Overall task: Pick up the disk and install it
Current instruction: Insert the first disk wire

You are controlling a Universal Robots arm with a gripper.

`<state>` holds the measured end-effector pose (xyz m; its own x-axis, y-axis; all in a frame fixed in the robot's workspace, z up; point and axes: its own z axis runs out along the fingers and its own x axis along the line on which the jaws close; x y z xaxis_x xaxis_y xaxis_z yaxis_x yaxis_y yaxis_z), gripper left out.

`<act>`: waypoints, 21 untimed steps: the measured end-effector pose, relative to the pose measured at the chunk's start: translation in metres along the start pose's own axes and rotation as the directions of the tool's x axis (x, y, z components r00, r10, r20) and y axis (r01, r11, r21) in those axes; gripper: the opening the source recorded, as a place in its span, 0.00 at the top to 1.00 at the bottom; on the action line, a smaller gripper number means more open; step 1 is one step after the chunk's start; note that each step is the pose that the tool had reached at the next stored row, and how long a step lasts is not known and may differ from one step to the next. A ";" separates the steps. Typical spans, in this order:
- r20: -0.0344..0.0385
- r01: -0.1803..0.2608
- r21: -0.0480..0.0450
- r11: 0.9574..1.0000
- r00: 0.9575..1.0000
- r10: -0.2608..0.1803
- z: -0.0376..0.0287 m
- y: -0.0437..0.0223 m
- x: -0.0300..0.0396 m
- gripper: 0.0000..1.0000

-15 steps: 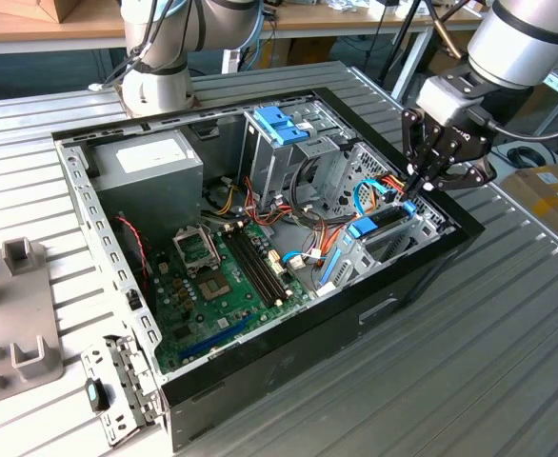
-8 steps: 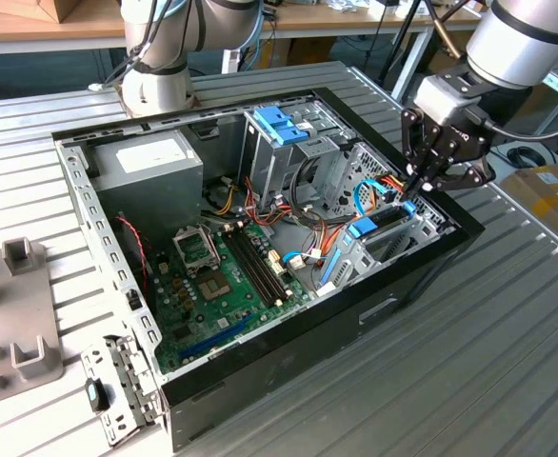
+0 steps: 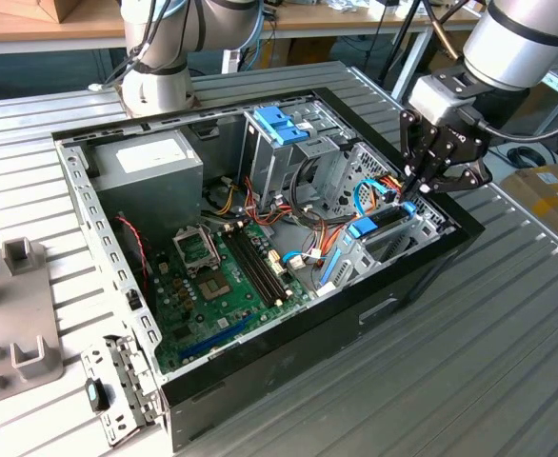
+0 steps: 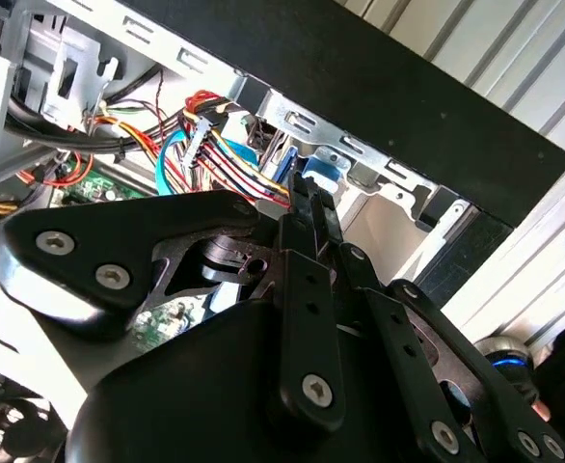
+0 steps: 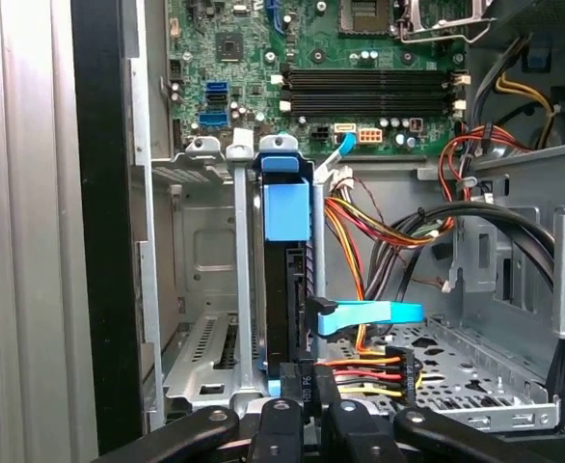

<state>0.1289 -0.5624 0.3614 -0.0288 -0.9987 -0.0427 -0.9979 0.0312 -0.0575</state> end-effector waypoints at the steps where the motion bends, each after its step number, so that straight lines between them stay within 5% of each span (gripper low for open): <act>1: -0.001 -0.013 0.001 1.000 1.000 0.013 0.0002 0.0000 0.0000 0.83; 3: -0.003 -0.050 0.002 0.999 0.999 0.050 0.0008 0.0008 0.0001 0.83; 21: 0.000 -0.050 0.002 0.999 0.999 0.050 0.0059 0.0092 0.0024 0.83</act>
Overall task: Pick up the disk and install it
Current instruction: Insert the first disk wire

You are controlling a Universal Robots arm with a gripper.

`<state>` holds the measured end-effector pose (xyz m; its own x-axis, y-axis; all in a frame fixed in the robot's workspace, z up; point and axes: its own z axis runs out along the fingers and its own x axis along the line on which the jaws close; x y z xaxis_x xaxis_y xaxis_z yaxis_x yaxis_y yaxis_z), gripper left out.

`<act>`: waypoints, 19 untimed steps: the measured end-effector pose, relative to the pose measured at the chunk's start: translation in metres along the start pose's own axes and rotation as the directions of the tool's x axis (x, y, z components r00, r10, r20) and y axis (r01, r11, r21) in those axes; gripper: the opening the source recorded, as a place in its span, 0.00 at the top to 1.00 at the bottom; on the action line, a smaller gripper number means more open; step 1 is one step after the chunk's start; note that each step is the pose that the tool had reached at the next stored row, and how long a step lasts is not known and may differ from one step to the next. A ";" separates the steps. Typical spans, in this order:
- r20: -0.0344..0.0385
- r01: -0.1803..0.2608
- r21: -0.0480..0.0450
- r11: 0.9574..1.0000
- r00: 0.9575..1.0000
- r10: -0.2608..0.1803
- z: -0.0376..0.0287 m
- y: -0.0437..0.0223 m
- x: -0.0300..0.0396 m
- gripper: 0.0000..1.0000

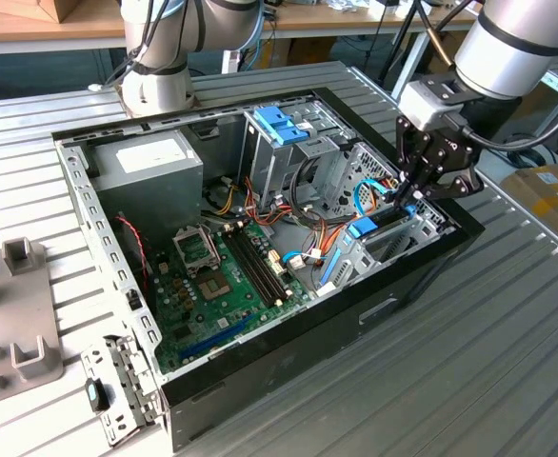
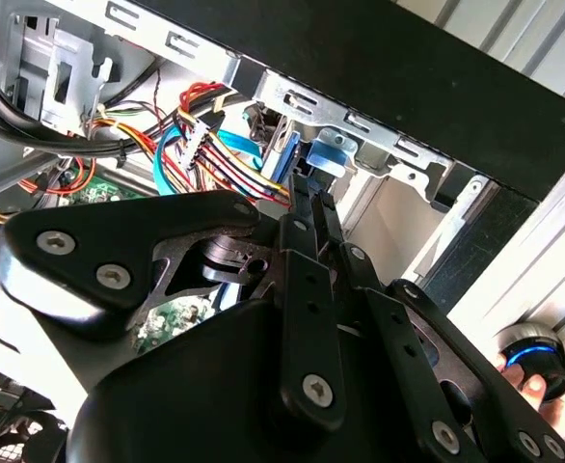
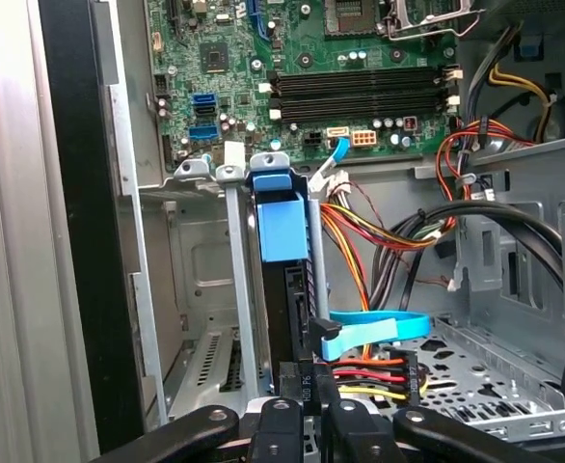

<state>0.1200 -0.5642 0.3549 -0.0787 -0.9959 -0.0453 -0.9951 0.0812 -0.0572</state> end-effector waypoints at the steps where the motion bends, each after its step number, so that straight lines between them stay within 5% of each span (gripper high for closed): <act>1: 0.006 0.000 0.000 1.000 1.000 0.000 0.0003 0.0001 0.0000 0.83; 4: 0.020 -0.001 -0.002 1.000 1.000 0.001 0.0010 0.0003 0.0000 0.83; 19: 0.020 -0.001 -0.001 1.000 1.000 0.001 0.0048 0.0044 0.0040 0.83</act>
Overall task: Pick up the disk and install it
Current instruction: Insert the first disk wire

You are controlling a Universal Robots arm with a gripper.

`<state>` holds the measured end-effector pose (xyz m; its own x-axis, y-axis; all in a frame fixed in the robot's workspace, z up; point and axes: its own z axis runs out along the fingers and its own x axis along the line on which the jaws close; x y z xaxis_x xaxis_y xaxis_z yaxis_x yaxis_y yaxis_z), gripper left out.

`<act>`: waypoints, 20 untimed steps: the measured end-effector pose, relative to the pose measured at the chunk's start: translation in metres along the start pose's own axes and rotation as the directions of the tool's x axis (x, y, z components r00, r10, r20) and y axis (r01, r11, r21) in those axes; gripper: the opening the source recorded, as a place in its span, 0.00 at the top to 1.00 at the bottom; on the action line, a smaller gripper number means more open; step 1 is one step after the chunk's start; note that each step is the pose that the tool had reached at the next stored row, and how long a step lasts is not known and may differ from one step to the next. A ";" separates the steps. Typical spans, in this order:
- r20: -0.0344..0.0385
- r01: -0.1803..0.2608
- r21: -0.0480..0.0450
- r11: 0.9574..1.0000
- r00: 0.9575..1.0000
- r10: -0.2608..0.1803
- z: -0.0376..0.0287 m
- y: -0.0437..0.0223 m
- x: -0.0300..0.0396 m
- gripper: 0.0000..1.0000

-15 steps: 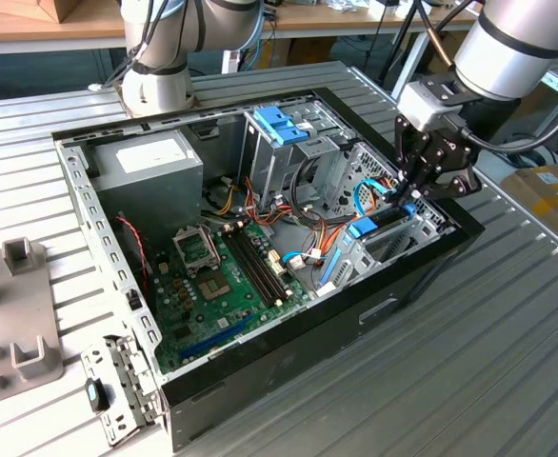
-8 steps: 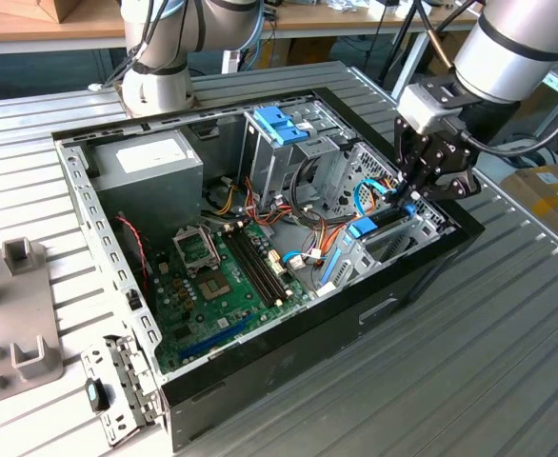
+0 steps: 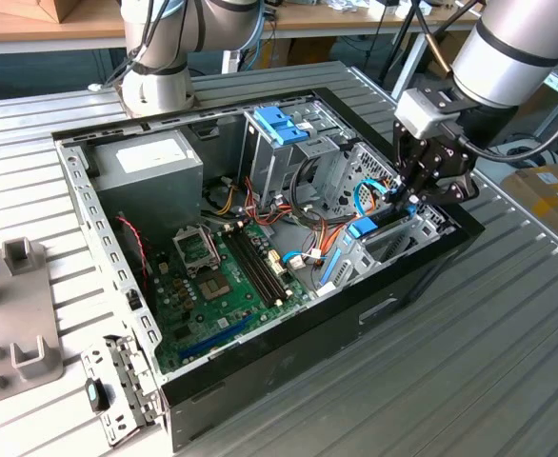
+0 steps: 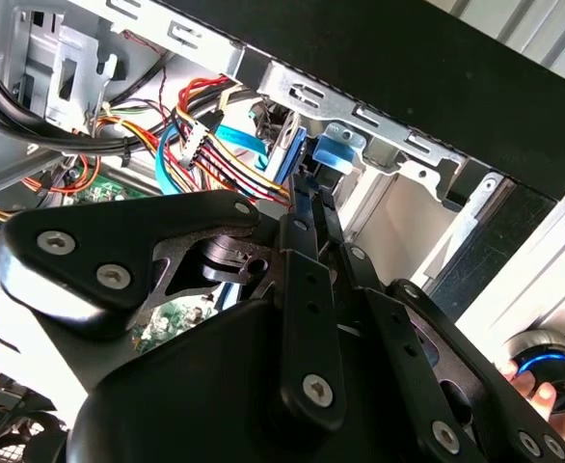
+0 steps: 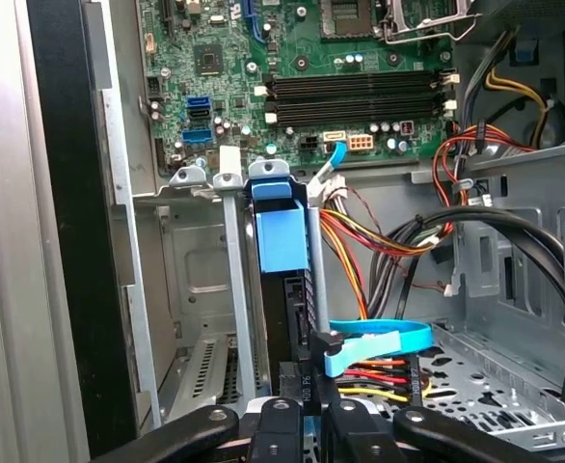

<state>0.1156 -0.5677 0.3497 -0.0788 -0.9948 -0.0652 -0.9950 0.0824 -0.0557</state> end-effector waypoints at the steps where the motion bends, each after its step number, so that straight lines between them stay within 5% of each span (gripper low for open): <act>1: 0.000 0.000 0.000 1.000 1.000 0.000 0.0002 0.0004 0.0001 0.83; 20: 0.000 0.000 0.000 1.000 1.000 0.000 0.0049 0.0009 -0.0001 0.83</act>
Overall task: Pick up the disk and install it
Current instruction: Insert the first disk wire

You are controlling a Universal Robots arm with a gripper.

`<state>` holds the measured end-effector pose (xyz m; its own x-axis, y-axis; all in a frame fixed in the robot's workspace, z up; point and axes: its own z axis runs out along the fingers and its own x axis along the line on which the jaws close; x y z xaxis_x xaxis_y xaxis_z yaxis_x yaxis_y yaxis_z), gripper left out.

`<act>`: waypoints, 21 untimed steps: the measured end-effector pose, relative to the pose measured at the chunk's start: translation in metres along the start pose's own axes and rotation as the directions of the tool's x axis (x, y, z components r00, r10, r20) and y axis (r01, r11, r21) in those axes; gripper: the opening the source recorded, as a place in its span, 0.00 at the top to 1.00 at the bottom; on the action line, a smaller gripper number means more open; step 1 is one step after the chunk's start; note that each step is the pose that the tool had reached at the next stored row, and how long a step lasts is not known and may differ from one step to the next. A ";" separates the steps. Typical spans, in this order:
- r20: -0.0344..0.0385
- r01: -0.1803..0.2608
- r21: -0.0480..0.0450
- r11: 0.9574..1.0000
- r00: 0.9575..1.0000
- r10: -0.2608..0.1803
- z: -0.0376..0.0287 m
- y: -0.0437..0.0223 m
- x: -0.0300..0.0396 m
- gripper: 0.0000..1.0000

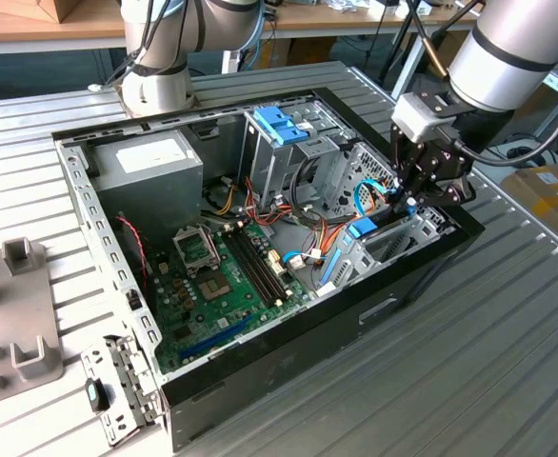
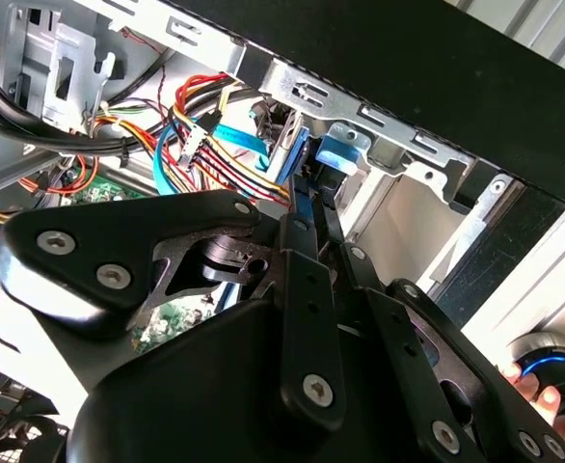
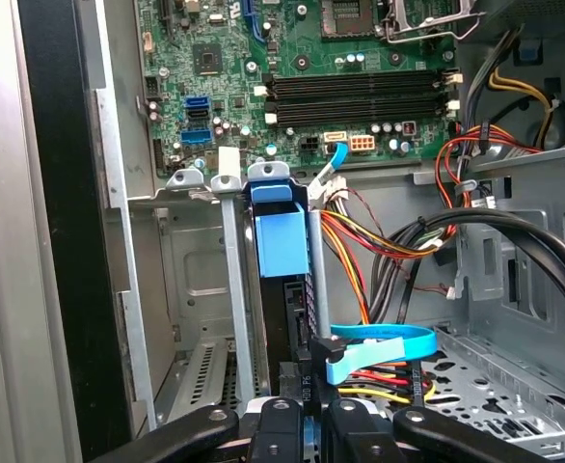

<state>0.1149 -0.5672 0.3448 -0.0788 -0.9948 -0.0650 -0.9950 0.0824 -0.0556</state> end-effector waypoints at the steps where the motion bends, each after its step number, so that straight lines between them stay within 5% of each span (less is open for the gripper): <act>1: 0.000 0.000 0.000 1.000 1.000 0.000 0.0000 0.0000 0.0000 0.83; 9: 0.000 0.000 0.000 1.000 1.000 0.000 -0.0023 0.0000 -0.0016 0.83; 11: 0.000 0.000 0.000 1.000 1.000 0.000 0.0044 0.0004 -0.0020 0.83; 21: 0.000 0.000 0.000 1.000 1.000 0.000 0.0059 0.0005 -0.0019 0.83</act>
<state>0.1149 -0.5650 0.3390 -0.0788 -0.9948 -0.0651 -0.9951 0.0824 -0.0553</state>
